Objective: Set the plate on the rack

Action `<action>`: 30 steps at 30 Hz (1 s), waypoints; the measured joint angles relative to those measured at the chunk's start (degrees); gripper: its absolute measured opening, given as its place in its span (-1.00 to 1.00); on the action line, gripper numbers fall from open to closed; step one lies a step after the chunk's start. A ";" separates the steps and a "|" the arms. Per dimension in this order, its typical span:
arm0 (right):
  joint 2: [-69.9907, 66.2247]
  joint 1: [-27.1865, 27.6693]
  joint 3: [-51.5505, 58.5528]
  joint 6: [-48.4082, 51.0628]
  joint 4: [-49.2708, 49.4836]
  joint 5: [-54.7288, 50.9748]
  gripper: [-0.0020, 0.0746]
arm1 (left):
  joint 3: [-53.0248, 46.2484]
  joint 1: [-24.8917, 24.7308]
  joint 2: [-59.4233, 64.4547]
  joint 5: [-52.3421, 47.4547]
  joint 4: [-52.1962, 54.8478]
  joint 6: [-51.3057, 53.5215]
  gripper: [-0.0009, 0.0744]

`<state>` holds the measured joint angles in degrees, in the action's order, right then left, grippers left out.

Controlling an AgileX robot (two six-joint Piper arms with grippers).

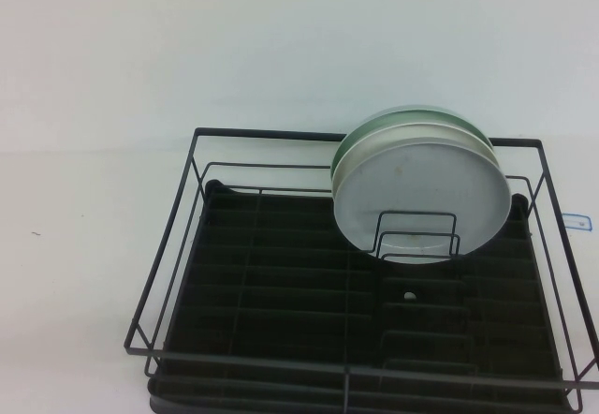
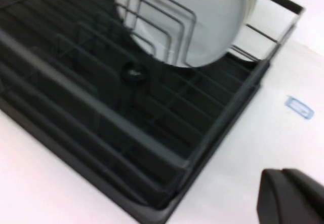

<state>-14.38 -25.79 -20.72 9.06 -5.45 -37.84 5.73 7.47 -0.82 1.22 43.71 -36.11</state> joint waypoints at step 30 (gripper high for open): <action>15.01 29.60 13.38 0.00 6.86 8.57 -0.90 | -7.67 0.00 -0.12 -20.48 -48.45 50.12 -0.97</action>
<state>0.63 3.82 -7.34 9.06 1.41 -29.27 -1.94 7.47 -0.93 -19.26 -4.74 14.01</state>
